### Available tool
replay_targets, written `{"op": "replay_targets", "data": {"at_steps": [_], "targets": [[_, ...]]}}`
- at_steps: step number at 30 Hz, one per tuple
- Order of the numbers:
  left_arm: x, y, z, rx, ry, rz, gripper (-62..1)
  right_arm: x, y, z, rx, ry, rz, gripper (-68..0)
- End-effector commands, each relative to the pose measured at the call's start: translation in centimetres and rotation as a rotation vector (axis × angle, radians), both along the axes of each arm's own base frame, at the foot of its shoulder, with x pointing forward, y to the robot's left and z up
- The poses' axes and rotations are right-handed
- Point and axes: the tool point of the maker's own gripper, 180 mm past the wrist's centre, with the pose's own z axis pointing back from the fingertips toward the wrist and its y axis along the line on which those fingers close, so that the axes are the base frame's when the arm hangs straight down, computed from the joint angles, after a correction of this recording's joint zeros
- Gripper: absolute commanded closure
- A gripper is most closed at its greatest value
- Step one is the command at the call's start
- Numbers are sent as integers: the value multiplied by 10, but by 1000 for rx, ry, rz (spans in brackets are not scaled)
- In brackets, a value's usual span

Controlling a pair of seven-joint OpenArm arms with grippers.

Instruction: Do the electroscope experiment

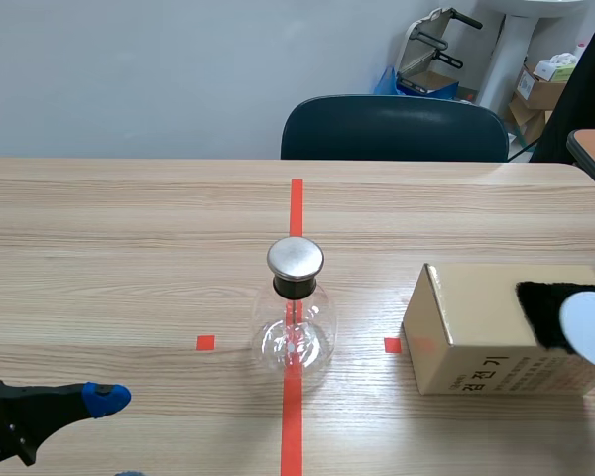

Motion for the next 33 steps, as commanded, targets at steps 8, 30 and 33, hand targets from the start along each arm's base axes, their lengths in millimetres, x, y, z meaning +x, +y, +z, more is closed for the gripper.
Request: {"op": "replay_targets", "data": {"at_steps": [8, 30, 33], "targets": [[2, -1, 6, -23, -12, 8, -469, 2, -32, 5, -50, -28, -159, -17], [26, -21, -3, 44, -65, 27, -229, 1, -11, 6, -39, -34, -44, -17], [32, -29, -4, 46, -71, 28, -158, 1, -11, 6, -39, -34, -42, -17]]}}
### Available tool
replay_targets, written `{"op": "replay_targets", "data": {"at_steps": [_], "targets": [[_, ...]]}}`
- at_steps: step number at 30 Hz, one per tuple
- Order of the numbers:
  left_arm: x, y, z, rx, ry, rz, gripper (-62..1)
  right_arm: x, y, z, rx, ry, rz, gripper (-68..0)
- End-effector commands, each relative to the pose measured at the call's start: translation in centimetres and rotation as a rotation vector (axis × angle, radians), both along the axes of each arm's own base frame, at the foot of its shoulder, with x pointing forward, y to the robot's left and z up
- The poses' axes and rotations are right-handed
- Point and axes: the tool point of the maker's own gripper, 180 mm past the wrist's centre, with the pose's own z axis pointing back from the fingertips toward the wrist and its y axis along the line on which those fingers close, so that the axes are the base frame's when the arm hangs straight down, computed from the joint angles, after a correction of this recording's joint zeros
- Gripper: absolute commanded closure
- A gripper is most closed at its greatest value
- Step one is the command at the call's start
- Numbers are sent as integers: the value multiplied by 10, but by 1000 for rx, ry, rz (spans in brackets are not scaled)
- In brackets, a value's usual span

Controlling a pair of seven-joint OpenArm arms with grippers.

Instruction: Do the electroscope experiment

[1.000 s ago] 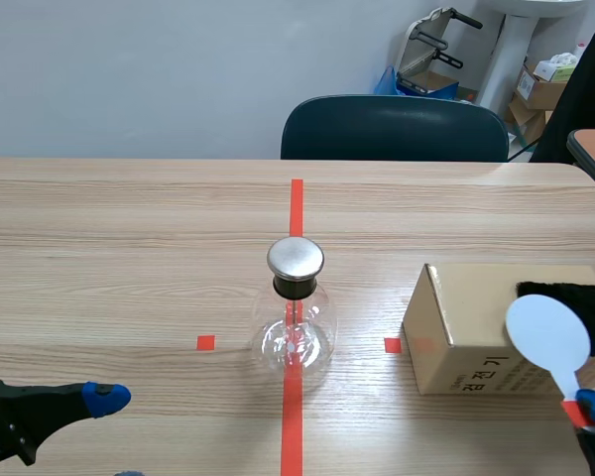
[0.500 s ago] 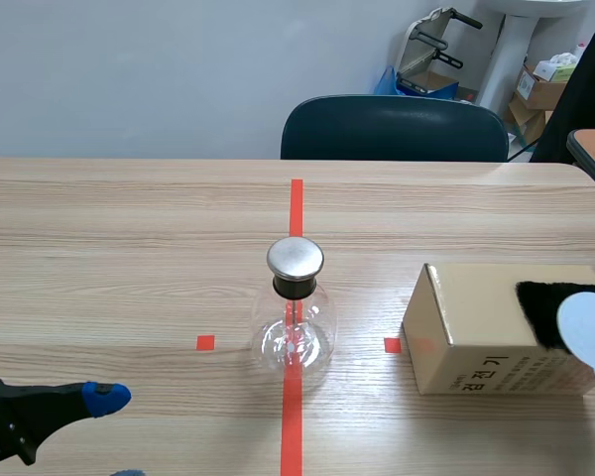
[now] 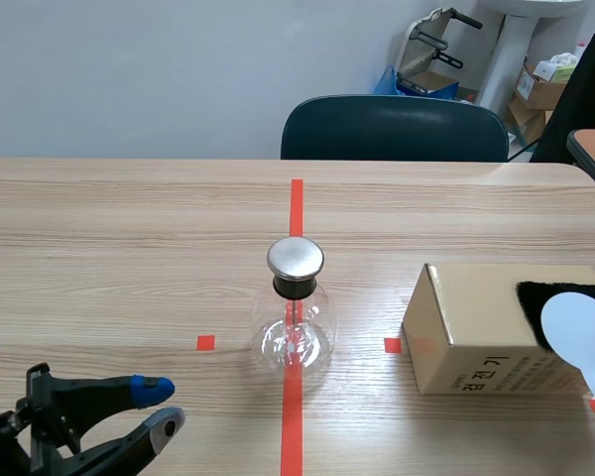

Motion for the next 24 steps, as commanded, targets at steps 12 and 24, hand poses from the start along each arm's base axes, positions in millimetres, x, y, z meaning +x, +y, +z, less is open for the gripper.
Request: {"op": "replay_targets", "data": {"at_steps": [12, 24], "targets": [[40, -50, -2, 38, -59, 76, -36, 2, -5, 11, -56, -46, 17, -17], [87, -35, -4, 59, -79, 250, -31, 26, -1, 94, -54, -250, 48, -17]]}}
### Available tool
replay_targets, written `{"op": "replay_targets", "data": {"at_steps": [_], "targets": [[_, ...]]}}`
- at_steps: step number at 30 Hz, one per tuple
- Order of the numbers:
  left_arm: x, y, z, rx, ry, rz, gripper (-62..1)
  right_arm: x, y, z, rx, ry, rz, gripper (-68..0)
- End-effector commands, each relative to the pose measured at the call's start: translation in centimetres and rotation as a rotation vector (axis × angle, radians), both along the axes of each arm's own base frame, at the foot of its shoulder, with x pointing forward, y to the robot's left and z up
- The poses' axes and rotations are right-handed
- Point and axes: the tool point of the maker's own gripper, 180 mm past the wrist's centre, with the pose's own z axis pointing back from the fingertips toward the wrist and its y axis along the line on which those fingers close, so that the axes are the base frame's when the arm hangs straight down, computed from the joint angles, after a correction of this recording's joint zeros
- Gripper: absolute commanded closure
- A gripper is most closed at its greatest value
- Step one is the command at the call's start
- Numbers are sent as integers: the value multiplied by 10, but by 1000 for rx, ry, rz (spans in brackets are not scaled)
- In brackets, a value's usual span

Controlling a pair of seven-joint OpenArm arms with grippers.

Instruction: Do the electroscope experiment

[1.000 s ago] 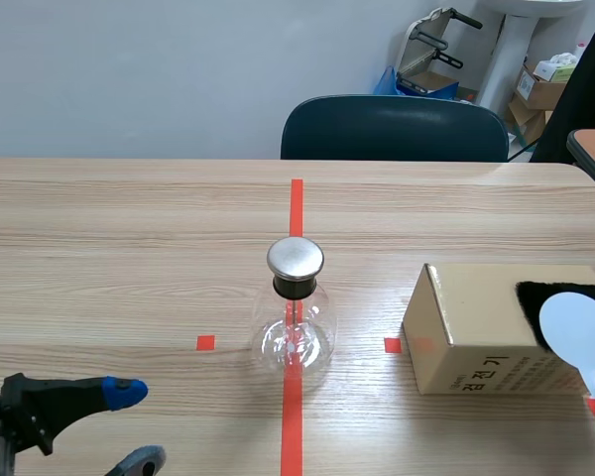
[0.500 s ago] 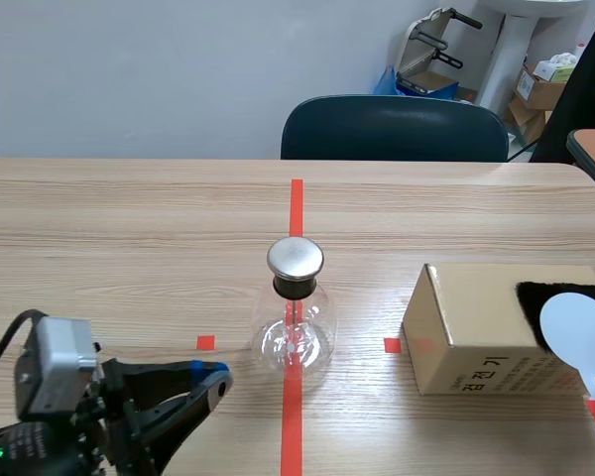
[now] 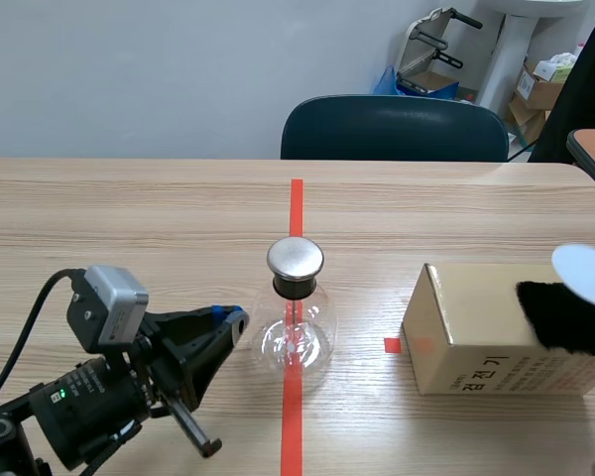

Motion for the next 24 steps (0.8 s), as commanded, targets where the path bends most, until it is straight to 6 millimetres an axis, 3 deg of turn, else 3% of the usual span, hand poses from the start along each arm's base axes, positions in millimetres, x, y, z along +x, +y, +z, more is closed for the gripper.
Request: {"op": "replay_targets", "data": {"at_steps": [1, 6, 12, 24], "targets": [[6, 0, 1, -11, -11, 9, -31, 7, -1, 25, -28, -84, 0, -17], [12, 5, -16, 13, 13, 42, -31, 20, 11, 60, -1, -150, 19, -17], [14, 13, -32, 21, 31, 82, -31, 33, 27, 84, 47, -205, 26, -17], [33, 26, -31, 7, 22, 161, -31, 56, 68, 81, 69, -208, 16, -17]]}}
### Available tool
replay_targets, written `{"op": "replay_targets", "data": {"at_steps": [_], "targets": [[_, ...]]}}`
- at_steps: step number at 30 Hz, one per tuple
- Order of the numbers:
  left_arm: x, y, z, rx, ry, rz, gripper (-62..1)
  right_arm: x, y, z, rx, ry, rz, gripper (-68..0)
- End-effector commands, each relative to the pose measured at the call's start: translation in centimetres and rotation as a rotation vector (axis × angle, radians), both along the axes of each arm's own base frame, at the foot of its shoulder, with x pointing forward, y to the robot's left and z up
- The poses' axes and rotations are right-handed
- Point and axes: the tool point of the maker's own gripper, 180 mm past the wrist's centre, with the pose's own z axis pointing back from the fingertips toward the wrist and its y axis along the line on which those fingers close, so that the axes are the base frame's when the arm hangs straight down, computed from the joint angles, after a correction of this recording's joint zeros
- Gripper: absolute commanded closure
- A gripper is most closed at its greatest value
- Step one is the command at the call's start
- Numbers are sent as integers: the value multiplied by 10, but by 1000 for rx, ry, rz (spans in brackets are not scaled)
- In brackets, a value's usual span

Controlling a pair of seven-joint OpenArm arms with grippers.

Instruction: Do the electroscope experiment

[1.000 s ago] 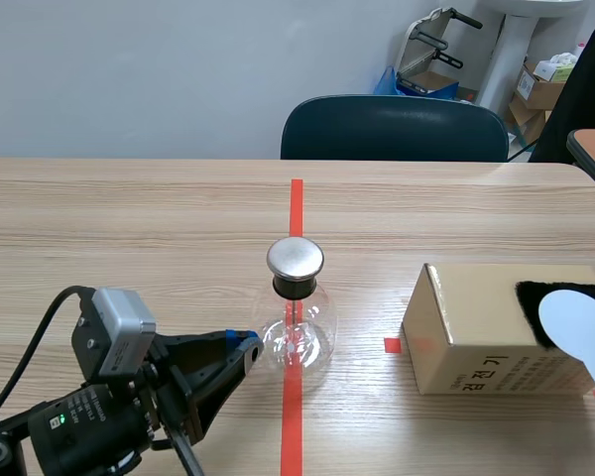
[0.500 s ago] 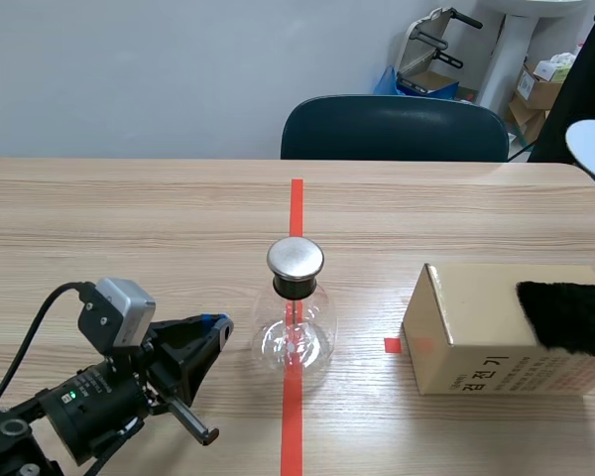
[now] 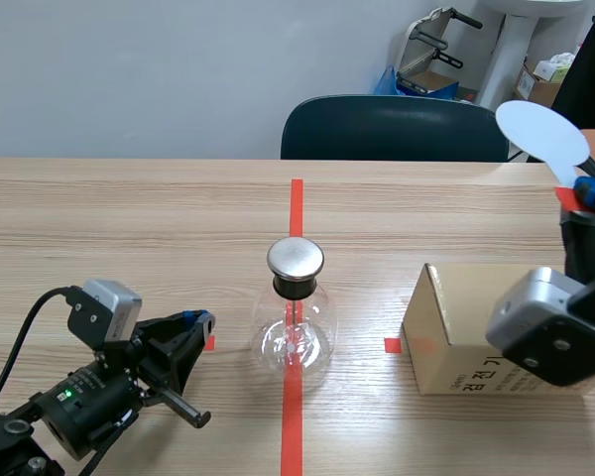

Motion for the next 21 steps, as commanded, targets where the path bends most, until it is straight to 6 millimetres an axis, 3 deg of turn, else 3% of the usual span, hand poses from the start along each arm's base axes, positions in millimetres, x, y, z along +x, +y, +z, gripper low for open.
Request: {"op": "replay_targets", "data": {"at_steps": [1, 13, 21], "targets": [[6, -9, 12, -37, -39, 0, -31, 5, 3, 9, -9, -39, -1, -17], [6, -13, 4, -33, -19, 16, -31, 15, 55, -1, -35, -57, 20, -17], [6, -12, 4, -29, -24, 23, -31, 24, 66, -22, -52, -26, 13, -17]]}}
